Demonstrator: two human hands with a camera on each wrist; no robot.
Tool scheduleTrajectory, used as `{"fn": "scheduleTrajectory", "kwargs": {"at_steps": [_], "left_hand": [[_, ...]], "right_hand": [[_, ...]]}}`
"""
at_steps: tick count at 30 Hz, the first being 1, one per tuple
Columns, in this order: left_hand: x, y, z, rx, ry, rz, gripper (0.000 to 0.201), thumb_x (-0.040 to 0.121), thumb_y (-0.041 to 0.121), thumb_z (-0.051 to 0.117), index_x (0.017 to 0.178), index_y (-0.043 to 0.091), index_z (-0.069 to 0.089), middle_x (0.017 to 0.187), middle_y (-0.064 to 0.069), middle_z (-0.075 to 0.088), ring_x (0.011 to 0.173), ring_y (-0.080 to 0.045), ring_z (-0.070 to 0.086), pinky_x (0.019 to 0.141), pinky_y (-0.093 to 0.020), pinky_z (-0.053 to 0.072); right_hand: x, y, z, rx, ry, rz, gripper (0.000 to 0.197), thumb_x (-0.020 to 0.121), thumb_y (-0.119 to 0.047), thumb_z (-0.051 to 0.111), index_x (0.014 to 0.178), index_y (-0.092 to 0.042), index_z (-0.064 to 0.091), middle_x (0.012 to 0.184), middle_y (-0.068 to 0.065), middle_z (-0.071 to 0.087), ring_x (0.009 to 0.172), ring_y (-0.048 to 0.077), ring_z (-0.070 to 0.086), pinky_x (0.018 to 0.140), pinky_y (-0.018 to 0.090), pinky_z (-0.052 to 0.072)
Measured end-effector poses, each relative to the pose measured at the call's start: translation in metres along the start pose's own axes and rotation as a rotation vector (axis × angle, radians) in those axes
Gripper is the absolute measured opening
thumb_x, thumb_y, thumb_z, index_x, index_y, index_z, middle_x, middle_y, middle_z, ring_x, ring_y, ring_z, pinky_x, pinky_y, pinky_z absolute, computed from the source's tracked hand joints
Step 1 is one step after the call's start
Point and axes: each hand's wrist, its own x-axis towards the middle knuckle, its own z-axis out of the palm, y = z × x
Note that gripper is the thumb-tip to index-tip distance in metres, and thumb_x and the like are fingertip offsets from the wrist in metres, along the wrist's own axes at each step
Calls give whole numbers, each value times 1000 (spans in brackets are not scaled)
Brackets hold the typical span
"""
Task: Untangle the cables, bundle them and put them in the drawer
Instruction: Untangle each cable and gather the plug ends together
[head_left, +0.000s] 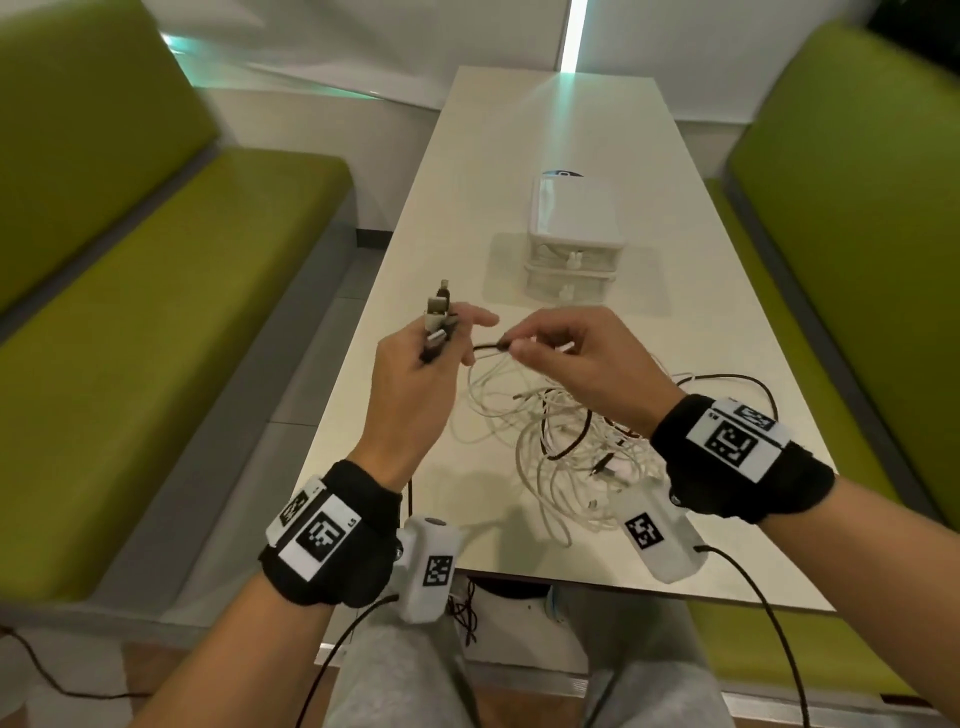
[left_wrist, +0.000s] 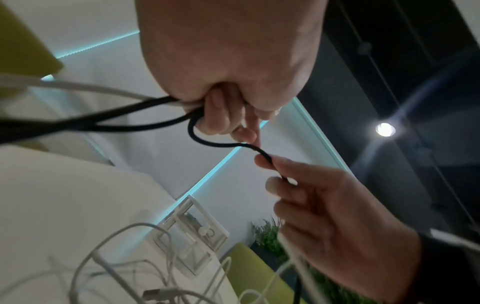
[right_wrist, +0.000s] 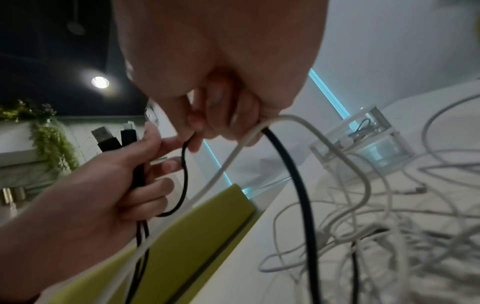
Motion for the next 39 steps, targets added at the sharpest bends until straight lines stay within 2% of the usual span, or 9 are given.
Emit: {"fn": "scheduleTrajectory", "kwargs": {"at_steps": [5, 8, 13, 18, 22, 25, 30, 34, 39], "left_hand": [[12, 1, -15, -131, 209, 44, 40, 100, 43, 46, 84, 19, 72, 54, 22, 51, 48, 4, 39, 55, -26, 27], [16, 7, -17, -187, 264, 92, 34, 96, 48, 51, 74, 33, 72, 70, 1, 65, 45, 1, 35, 55, -34, 29], [21, 29, -23, -385, 323, 29, 48, 104, 39, 34, 81, 16, 69, 53, 3, 24, 44, -15, 14, 39, -28, 15], [31, 54, -48, -545, 436, 133, 54, 107, 35, 22, 81, 14, 65, 53, 5, 26, 42, -10, 18, 39, -23, 19], [30, 57, -33, -229, 273, 252, 33, 104, 29, 37, 96, 16, 67, 82, 6, 66, 53, 0, 47, 47, -16, 36], [15, 41, -5, 93, -70, 324, 32, 101, 23, 47, 125, 7, 62, 115, 3, 67, 96, 1, 62, 85, -17, 47], [10, 20, -3, 328, -1, 308, 21, 96, 19, 56, 78, 26, 66, 73, 10, 66, 72, -2, 63, 65, -23, 48], [15, 43, -5, -213, 144, 113, 33, 98, 35, 52, 65, 34, 57, 59, 16, 51, 53, 1, 43, 51, -19, 30], [29, 46, -19, -505, 239, -2, 33, 103, 31, 42, 73, 20, 49, 59, 11, 48, 42, -3, 29, 39, -20, 24]], "right_hand": [[-23, 25, -12, -238, -388, 74, 17, 93, -43, 58, 92, -35, 73, 70, 6, 64, 59, 21, 53, 61, 39, 49], [-27, 27, -15, -285, -426, 70, 35, 95, -48, 50, 77, -24, 67, 55, -2, 52, 46, 9, 47, 52, 34, 51], [-12, 19, -26, -600, -437, 21, 60, 93, -64, 34, 57, -17, 40, 46, -2, 42, 43, 11, 39, 52, 28, 33], [8, -2, -42, -508, -41, -90, 54, 93, -54, 51, 61, -11, 51, 50, -2, 43, 46, 11, 39, 50, 30, 33], [15, -23, -28, -121, 264, -191, 48, 94, -34, 61, 63, 1, 49, 52, 1, 34, 49, 8, 30, 49, 21, 25], [13, -33, -12, -194, 203, -273, 45, 94, -36, 60, 57, -14, 48, 48, 0, 37, 47, 14, 33, 48, 26, 27], [8, -25, -22, -143, 75, -164, 35, 89, -38, 66, 66, -13, 60, 51, -5, 45, 47, 7, 39, 51, 22, 34], [3, -9, -25, 130, -392, 160, 64, 88, -59, 51, 69, 2, 53, 54, 14, 46, 47, 27, 53, 57, 34, 45], [18, 4, -18, -133, -383, 179, 55, 97, -56, 39, 66, -12, 52, 56, 2, 49, 52, 14, 54, 67, 32, 43]]}}
